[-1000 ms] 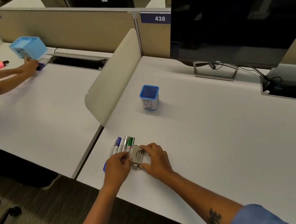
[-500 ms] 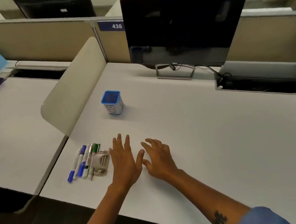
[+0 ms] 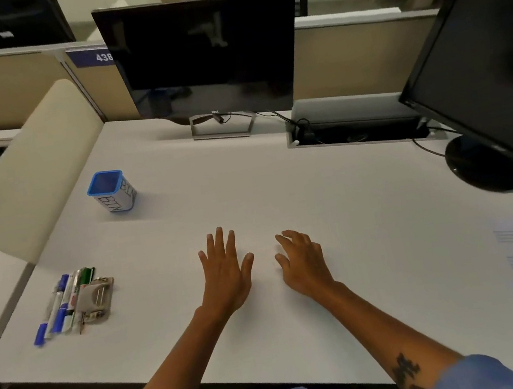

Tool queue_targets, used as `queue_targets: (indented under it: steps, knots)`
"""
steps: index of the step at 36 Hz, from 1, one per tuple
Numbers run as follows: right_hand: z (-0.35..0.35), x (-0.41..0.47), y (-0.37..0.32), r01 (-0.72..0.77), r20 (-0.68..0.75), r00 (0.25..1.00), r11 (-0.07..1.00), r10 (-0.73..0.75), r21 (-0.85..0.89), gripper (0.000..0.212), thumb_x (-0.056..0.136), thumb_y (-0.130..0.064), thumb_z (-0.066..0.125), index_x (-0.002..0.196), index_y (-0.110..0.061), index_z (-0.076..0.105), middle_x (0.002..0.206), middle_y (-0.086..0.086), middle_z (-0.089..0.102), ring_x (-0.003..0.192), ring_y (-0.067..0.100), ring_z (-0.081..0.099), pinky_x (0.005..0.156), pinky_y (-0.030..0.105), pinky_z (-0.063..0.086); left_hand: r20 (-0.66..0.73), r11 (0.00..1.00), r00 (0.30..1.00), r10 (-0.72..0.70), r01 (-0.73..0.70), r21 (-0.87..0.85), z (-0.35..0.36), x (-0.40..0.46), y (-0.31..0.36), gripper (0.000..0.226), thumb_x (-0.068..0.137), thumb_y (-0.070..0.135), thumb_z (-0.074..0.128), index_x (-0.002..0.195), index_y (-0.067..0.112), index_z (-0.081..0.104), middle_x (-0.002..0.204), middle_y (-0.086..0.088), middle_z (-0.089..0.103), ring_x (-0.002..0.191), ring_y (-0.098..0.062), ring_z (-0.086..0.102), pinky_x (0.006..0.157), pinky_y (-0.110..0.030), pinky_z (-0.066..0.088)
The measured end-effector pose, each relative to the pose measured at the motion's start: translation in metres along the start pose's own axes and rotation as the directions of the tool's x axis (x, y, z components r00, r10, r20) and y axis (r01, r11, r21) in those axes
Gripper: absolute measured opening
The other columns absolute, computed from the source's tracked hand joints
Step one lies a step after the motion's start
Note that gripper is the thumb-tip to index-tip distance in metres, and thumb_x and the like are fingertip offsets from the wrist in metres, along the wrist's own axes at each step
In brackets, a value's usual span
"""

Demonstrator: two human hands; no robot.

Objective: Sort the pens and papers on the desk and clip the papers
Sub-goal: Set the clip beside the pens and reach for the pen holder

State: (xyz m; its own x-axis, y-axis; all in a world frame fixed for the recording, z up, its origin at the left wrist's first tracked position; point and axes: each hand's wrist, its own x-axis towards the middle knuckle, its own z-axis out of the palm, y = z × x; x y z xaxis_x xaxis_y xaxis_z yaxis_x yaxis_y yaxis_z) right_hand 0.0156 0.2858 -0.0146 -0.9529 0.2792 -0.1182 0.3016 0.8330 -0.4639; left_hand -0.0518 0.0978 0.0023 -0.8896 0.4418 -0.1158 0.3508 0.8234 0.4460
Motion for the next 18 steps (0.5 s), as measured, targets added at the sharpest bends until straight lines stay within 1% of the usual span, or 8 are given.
queue_targets:
  steps: [5,12,14,18]
  knots:
    - [-0.004,-0.014,0.018,0.017,0.025,1.000,1.000,-0.017,-0.001,0.042,0.106,-0.029,0.046,0.148,-0.022,0.050,0.154,-0.003,0.047,0.141,0.021,0.042,0.111,0.040,0.036,0.050,0.999,0.998,-0.036,0.035,0.012,0.017,-0.006,-0.004,0.067,0.109,0.048,0.027,0.167,0.018,0.009,0.175,-0.004,-0.008,0.161,-0.027,-0.013,0.129,-0.057,-0.001]
    - [-0.001,-0.024,0.021,0.108,0.053,0.993,0.994,-0.108,-0.007,0.035,0.103,-0.023,0.049,0.137,-0.024,0.058,0.139,-0.005,0.054,0.129,0.021,0.047,0.105,0.039,0.040,0.096,0.992,0.989,-0.116,0.111,0.056,0.033,-0.019,-0.019,0.069,0.109,0.049,0.029,0.166,0.015,0.011,0.175,-0.008,-0.002,0.162,-0.031,-0.006,0.129,-0.057,0.005]
    - [0.000,-0.024,0.019,0.127,0.057,0.990,0.992,-0.127,-0.001,0.034,0.103,-0.021,0.049,0.135,-0.024,0.060,0.135,-0.005,0.055,0.127,0.021,0.048,0.102,0.039,0.041,0.099,0.993,0.990,-0.104,0.097,0.072,0.036,-0.024,-0.023,0.070,0.109,0.048,0.030,0.167,0.014,0.008,0.175,-0.008,-0.005,0.161,-0.032,-0.007,0.130,-0.055,0.003]
    - [0.001,-0.023,0.013,0.155,0.051,0.987,0.988,-0.156,0.007,0.033,0.102,-0.018,0.050,0.131,-0.025,0.064,0.128,-0.006,0.058,0.121,0.020,0.049,0.098,0.038,0.042,0.114,0.995,0.992,-0.058,0.048,0.091,0.039,-0.030,-0.032,0.073,0.110,0.048,0.029,0.166,0.018,-0.006,0.173,-0.005,-0.018,0.160,-0.028,-0.018,0.130,-0.051,-0.006]
